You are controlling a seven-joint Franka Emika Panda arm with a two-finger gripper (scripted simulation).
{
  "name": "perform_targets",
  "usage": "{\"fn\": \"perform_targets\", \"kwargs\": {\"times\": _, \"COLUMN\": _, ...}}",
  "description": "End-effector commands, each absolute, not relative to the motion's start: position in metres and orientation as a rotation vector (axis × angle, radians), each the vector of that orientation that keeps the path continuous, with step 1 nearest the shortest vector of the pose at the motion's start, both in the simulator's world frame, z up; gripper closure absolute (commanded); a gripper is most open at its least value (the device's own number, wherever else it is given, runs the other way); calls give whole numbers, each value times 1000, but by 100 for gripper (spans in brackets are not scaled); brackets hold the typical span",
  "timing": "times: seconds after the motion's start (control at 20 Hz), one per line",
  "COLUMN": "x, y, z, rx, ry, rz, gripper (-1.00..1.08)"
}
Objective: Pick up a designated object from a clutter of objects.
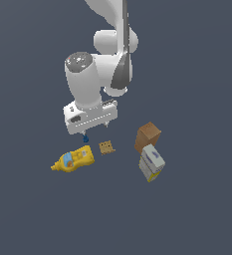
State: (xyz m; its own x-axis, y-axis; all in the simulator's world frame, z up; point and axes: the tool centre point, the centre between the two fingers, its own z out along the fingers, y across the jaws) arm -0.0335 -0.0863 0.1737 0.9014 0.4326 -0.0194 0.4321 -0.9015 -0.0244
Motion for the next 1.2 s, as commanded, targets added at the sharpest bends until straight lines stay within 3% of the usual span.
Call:
{"fn": "perform_targets", "kwargs": {"times": 0.0, "x": -39, "y": -97, "z": 162, "rx": -3030, "ry": -753, "rz": 30, "gripper": -92}}
{"fn": "perform_targets", "kwargs": {"times": 1.15, "x": -86, "y": -162, "z": 93, "rx": -2934, "ry": -1122, "rz": 0, "gripper": -92}}
